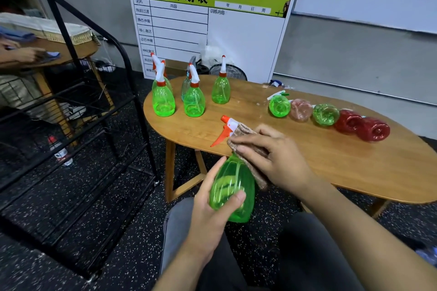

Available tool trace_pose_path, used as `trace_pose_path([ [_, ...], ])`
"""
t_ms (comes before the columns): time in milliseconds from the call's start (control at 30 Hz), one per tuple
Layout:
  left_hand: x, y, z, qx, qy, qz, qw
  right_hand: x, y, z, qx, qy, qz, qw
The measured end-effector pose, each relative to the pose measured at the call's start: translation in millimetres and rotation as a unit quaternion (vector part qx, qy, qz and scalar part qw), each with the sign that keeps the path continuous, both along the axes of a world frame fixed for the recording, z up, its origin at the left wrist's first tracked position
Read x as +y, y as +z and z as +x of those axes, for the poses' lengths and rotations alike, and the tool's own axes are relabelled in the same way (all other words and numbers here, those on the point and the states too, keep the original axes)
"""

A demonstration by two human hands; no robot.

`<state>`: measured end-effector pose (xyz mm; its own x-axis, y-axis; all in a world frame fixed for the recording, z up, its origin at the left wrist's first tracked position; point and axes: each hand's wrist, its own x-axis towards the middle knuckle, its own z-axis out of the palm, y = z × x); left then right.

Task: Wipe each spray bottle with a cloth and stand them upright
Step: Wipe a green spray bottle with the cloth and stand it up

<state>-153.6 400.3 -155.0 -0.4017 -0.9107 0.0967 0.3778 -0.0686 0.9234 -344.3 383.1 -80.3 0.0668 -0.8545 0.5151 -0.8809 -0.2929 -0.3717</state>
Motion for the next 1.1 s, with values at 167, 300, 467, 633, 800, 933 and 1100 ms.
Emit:
trace_pose_path([
  [167, -4.0, 1.1, 1.1, 0.002, 0.014, 0.002, 1.000, -5.8, 3.7, 5.1, 0.009, -0.038, -0.039, 0.998],
  [300, -3.8, 2.0, 3.6, -0.006, 0.014, 0.000, 1.000, -7.2, 2.9, 6.4, -0.025, -0.067, -0.065, 0.995],
  [467, -4.7, -1.0, 4.6, -0.002, 0.027, 0.011, 1.000, -6.8, 7.2, 3.9, -0.030, 0.002, 0.001, 1.000],
  [633, -3.3, 1.0, 4.5, -0.010, 0.010, 0.003, 1.000, -10.9, 18.6, -3.1, -0.032, -0.069, -0.042, 0.996],
  [800, -4.0, 1.8, 5.8, -0.011, 0.019, 0.010, 1.000, -7.7, 15.1, -4.0, -0.006, -0.019, -0.002, 1.000],
  [933, -1.3, 3.1, 4.5, -0.022, 0.008, 0.002, 1.000, -7.7, 20.3, -6.9, -0.017, -0.050, -0.024, 0.998],
  [1100, -1.0, 2.3, 4.7, -0.028, 0.005, 0.002, 1.000, -6.8, 21.5, -7.7, 0.005, -0.046, -0.020, 0.999],
])
